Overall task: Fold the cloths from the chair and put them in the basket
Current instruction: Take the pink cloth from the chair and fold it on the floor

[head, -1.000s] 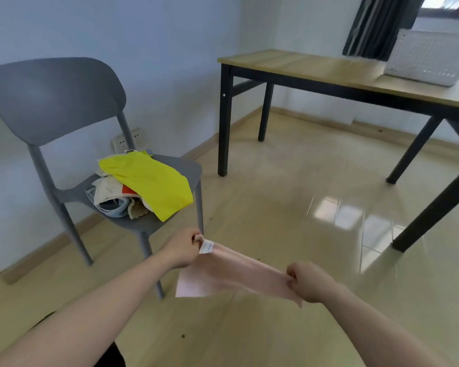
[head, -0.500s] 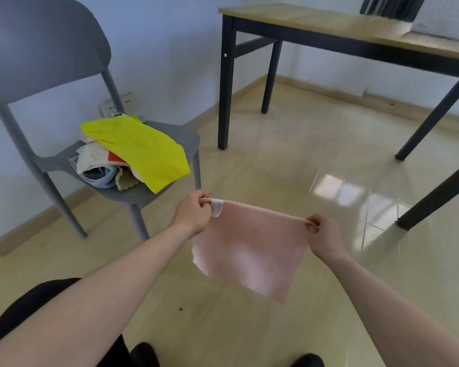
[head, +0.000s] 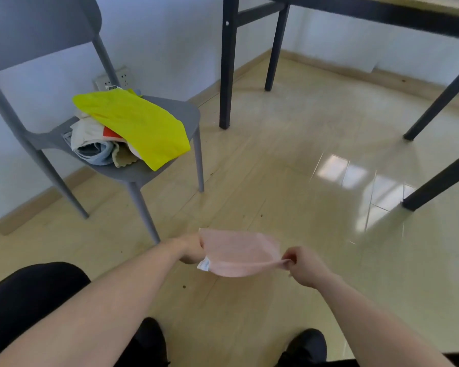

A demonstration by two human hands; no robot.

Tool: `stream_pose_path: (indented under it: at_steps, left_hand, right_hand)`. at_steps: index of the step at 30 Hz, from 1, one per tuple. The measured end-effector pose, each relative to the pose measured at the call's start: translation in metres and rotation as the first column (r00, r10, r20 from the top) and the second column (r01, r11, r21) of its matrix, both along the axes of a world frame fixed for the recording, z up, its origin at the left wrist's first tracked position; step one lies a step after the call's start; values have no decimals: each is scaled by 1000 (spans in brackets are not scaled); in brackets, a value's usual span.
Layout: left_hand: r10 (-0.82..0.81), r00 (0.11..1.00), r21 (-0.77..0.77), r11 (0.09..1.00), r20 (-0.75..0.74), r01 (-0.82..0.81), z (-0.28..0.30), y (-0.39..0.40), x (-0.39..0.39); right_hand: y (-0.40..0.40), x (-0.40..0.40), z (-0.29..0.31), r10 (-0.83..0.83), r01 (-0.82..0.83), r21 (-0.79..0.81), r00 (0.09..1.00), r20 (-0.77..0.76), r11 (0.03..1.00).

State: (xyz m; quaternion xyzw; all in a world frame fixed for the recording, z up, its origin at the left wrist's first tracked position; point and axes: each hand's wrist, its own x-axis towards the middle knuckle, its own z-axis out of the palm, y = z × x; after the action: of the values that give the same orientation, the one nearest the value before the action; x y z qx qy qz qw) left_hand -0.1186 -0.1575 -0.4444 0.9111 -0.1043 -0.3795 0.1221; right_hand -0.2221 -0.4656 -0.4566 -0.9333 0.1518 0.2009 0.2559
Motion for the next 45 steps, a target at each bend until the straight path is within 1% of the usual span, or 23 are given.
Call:
stream_pose_path:
  at_steps: [4, 7, 10, 13, 15, 17, 21, 25, 29, 34, 36, 37, 38, 40, 43, 45]
  left_hand:
    - [-24, 999, 94, 995, -44, 28, -50, 6, -16]
    - [29, 999, 101, 995, -42, -24, -81, 13, -19]
    - [123, 991, 73, 989, 54, -126, -106, 21, -15]
    - [227, 963, 46, 971, 143, -235, -129, 25, -6]
    - [270, 944, 17, 960, 188, -278, -139, 23, 1]
    - [316, 924, -32, 948, 216, -316, -149, 18, 7]
    - [400, 883, -96, 916, 244, -389, -166, 9, 19]
    - [443, 859, -95, 896, 256, -434, -183, 7, 33]
    - [429, 865, -62, 901, 261, -428, -197, 7, 43]
    - [440, 846, -79, 896, 303, -437, -210, 4, 48]
    - [445, 830, -93, 893, 337, -441, -210, 2, 43]
    - [431, 829, -95, 899, 356, -427, -210, 1, 38]
    - [397, 839, -89, 915, 373, -394, -211, 0, 31]
    - [277, 888, -49, 959, 366, -279, -216, 0, 17]
    - [101, 956, 38, 992, 277, -116, -226, 2, 0]
    - [64, 976, 70, 994, 206, -80, -229, 0, -8]
  right_hand:
    - [9, -15, -54, -62, 66, 32, 992, -107, 997]
    - [10, -14, -82, -85, 91, 37, 988, -126, 995]
    - [11, -3, -100, -141, 147, 44, 984, -113, 988]
    - [11, 13, -114, -194, 197, 27, 978, -75, 980]
    - [6, 24, -124, -240, 242, 13, 968, -70, 970]
    - [-1, 34, -134, -271, 272, 8, 960, -67, 962]
    - [-9, 56, -149, -260, 260, -14, 965, -44, 966]
    - [-15, 76, -164, -229, 228, -27, 974, -5, 973]
    - [-17, 91, -179, -202, 202, -43, 979, 17, 978]
    - [-15, 96, -195, -254, 260, -86, 964, 77, 962]
    - [-13, 86, -200, -298, 308, -107, 950, 95, 945]
    - [-12, 79, -204, -336, 344, -116, 938, 81, 932]
    - [-10, 72, -208, -398, 401, -112, 916, 46, 909]
    - [-8, 57, -217, -549, 547, -62, 835, -28, 835]
    - [-4, 45, -224, -684, 692, 56, 720, -112, 720]
    - [-4, 42, -225, -731, 746, 130, 666, -149, 653]
